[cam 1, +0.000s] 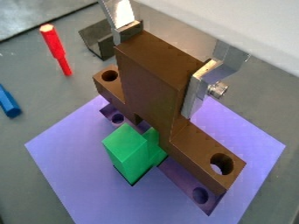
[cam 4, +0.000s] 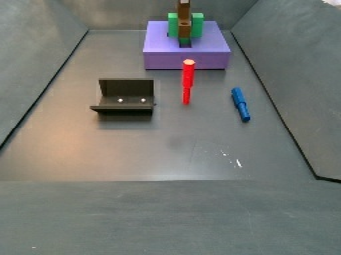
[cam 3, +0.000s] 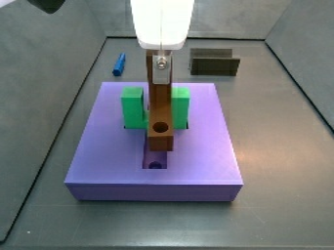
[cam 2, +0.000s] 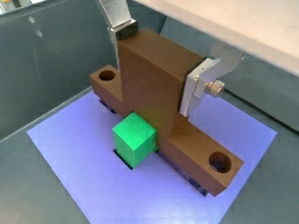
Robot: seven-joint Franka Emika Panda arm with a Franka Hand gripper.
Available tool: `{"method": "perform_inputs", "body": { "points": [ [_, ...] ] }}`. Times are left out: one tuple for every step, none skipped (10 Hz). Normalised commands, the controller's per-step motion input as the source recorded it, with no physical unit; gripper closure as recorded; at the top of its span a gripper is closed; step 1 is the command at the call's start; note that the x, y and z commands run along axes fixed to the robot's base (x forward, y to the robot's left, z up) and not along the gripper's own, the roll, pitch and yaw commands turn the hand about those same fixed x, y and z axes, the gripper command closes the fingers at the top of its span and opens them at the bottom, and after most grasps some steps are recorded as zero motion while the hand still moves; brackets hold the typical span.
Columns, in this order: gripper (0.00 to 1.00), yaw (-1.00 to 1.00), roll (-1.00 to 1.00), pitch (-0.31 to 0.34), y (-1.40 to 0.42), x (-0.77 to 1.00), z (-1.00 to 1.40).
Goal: Pick up the brown object. Move up. Place the brown object on the fixture. Regrasp the brown object. Move to above the board. Insert the brown object.
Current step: Insert the brown object.
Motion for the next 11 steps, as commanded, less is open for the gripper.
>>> {"method": "perform_inputs", "body": {
  "points": [
    [1.00,0.00,-0.30,0.000,0.00,0.00,-0.11],
    [1.00,0.00,-0.30,-0.010,0.00,0.00,-0.14],
    [1.00,0.00,-0.21,0.000,0.00,0.00,-0.07],
    [1.00,0.00,-0.02,0.000,-0.12,0.03,-0.09],
    [1.00,0.00,0.07,0.000,-0.06,0.08,-0.17],
    [1.00,0.00,0.17,0.000,-0.16,0.00,0.00],
    [1.00,0.00,0.17,0.000,-0.19,-0.20,0.09],
    [1.00,0.07,0.27,0.000,-0.09,0.00,0.05],
    [1.00,0.04,0.34,0.000,0.00,0.06,0.00],
    [1.00,0.00,0.32,0.000,0.00,0.05,0.00],
    [1.00,0.00,0.26,0.006,0.03,0.13,0.00]
  ]
}}
